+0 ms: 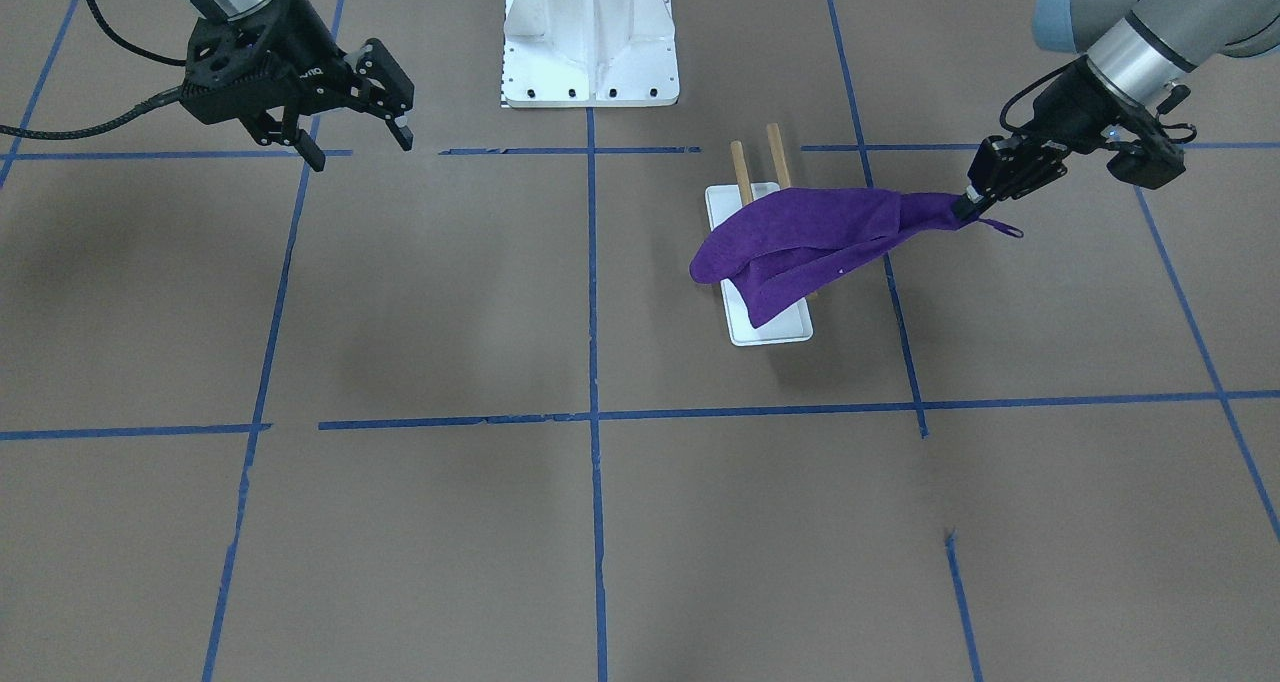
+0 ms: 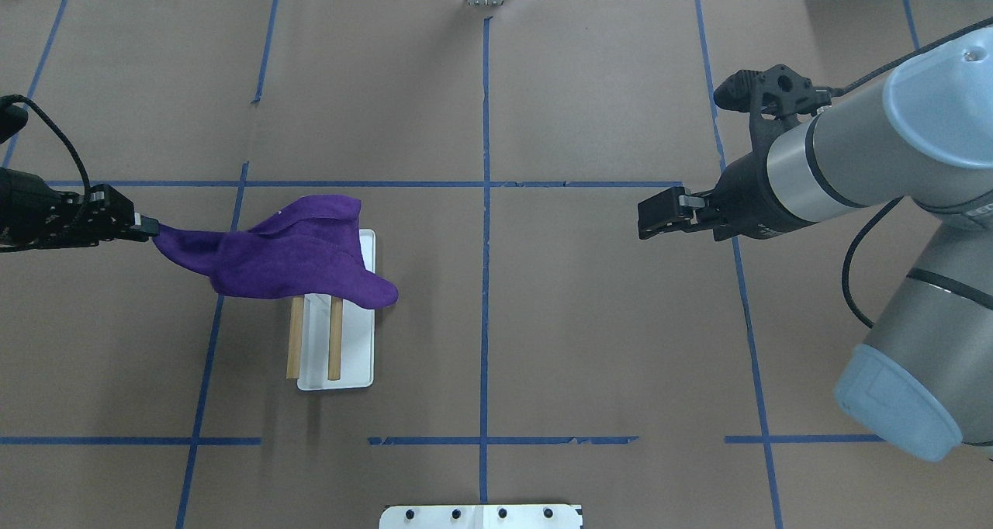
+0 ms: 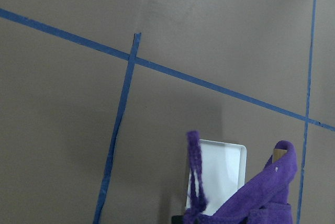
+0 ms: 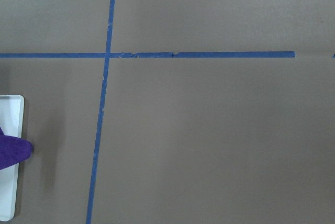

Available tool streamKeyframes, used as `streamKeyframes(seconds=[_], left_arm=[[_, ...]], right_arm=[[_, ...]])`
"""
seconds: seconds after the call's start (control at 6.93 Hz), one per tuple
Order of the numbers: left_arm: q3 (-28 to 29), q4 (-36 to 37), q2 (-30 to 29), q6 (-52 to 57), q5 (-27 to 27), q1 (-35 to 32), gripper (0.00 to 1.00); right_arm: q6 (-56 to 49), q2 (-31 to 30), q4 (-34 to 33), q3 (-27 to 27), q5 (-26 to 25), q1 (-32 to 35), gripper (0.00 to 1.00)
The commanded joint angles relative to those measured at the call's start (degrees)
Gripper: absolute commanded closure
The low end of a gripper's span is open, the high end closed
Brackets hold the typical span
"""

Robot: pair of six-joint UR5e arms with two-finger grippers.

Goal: Hang towel on rack

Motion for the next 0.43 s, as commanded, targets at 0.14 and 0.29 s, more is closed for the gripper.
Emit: streamKeyframes(seconds=[0.14, 0.29], left_arm=[[1.74, -1.42, 0.66, 0.32, 0.07, -0.09, 0.0], [2.44, -1.78, 2.15, 5.19, 0.07, -0.18, 0.0]], right_arm=[[-0.48, -2.54, -0.09, -0.65, 0.79, 3.66, 0.0], [-0.92, -5.87, -0.52, -0.74, 1.4, 6.99, 0.0]])
